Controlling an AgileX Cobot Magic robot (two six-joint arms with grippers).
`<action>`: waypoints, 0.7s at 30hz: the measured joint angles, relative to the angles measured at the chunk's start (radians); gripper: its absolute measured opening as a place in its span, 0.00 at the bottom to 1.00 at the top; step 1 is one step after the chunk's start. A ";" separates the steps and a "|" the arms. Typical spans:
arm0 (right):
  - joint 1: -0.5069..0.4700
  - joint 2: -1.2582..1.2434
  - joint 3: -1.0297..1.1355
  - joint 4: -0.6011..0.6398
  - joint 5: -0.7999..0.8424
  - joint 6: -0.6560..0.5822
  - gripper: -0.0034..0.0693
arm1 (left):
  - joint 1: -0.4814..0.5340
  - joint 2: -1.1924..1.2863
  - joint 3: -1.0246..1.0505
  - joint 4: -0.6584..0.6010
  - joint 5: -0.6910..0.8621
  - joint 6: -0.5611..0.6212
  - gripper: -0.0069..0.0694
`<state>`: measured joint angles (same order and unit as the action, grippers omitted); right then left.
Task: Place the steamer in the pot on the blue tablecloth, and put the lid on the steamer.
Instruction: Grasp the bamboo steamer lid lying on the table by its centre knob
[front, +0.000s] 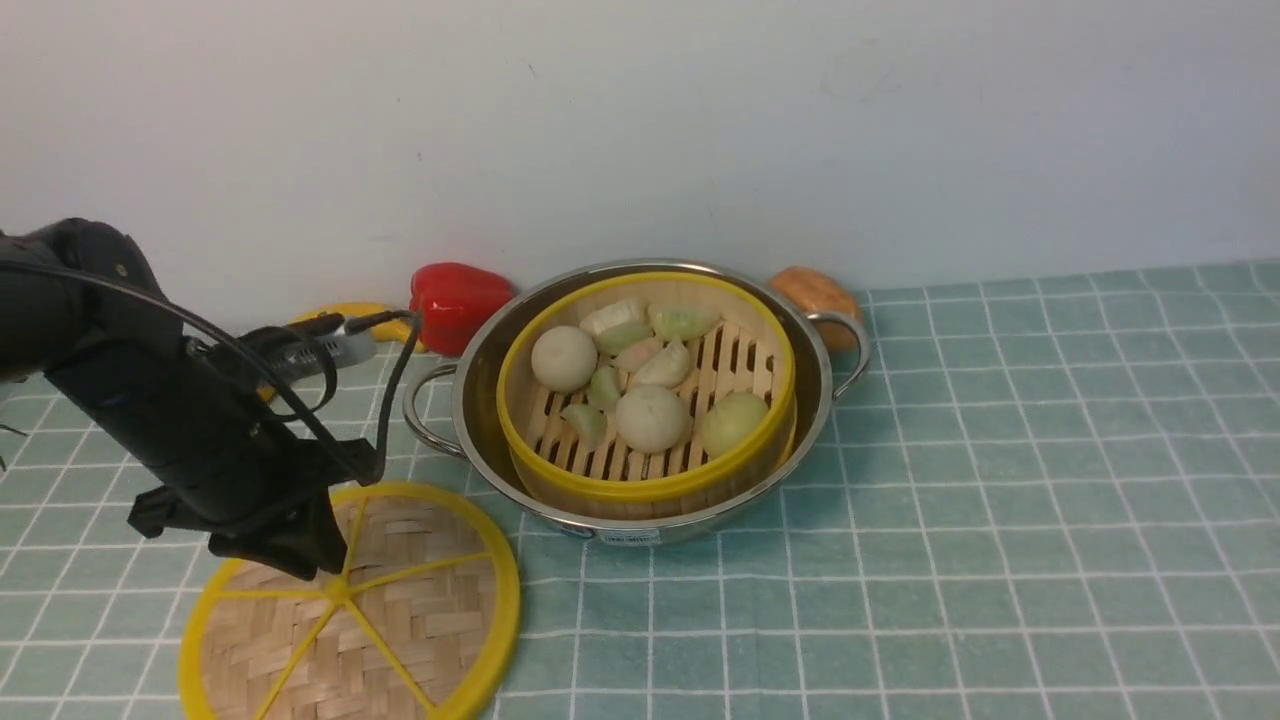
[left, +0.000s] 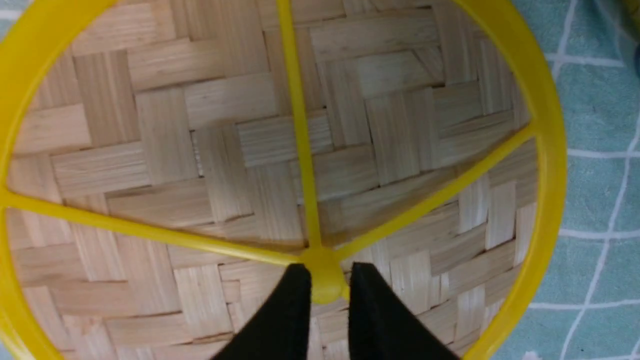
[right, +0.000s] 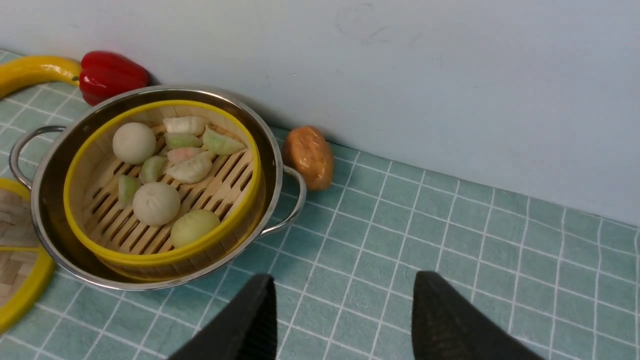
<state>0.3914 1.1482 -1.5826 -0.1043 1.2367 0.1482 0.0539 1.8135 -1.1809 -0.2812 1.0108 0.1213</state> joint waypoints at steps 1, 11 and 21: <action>0.000 0.000 0.000 0.000 0.000 0.000 0.57 | 0.000 0.015 0.000 -0.002 -0.001 0.000 0.33; 0.000 0.000 0.000 0.000 0.000 0.000 0.57 | 0.000 0.054 0.000 -0.016 -0.022 0.002 0.50; 0.000 0.000 0.000 0.000 0.000 0.000 0.57 | 0.000 0.067 0.000 -0.022 0.002 0.003 0.24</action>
<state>0.3914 1.1482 -1.5826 -0.1043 1.2367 0.1482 0.0539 1.8808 -1.1809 -0.3028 1.0132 0.1244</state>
